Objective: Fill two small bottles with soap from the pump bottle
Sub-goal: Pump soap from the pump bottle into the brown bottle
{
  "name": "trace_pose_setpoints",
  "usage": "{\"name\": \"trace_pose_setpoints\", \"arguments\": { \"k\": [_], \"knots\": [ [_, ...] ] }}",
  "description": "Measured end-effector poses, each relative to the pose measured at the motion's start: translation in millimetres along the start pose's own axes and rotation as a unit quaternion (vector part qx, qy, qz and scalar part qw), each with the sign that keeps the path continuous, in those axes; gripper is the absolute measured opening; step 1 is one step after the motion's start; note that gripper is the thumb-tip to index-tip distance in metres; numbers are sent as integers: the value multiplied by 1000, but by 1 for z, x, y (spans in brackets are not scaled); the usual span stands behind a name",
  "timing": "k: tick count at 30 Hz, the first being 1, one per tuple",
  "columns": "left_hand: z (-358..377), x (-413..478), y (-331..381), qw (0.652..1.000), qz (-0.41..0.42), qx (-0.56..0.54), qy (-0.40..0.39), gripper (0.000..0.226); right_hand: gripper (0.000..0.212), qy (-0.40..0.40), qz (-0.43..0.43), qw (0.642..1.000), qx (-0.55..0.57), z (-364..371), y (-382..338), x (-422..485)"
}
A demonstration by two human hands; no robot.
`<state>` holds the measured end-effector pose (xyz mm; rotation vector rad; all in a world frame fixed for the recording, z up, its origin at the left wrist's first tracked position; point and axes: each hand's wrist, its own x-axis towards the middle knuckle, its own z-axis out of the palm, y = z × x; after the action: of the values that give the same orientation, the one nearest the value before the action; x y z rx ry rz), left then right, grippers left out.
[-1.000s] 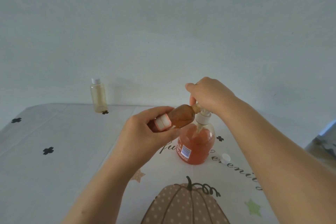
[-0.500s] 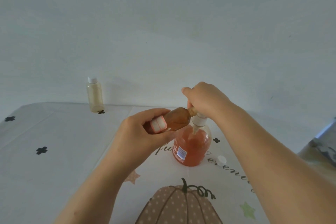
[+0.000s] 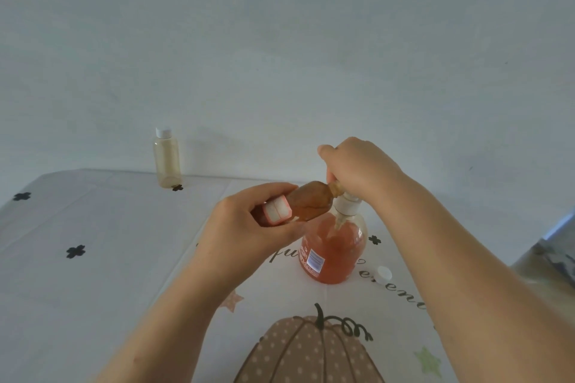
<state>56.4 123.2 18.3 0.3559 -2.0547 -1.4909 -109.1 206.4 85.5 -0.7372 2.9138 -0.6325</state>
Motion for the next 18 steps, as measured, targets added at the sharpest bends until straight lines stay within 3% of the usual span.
{"name": "trace_pose_setpoints", "arguments": {
  "k": [11,18],
  "knots": [
    [-1,1,-4,1000,-7,24,4,36,34,-25,-4,1000,4,0,0,-2],
    [0,-1,1,1000,0,-4,-4,35,45,-31,1,1000,2,-9,-4,-3]
  ]
}}
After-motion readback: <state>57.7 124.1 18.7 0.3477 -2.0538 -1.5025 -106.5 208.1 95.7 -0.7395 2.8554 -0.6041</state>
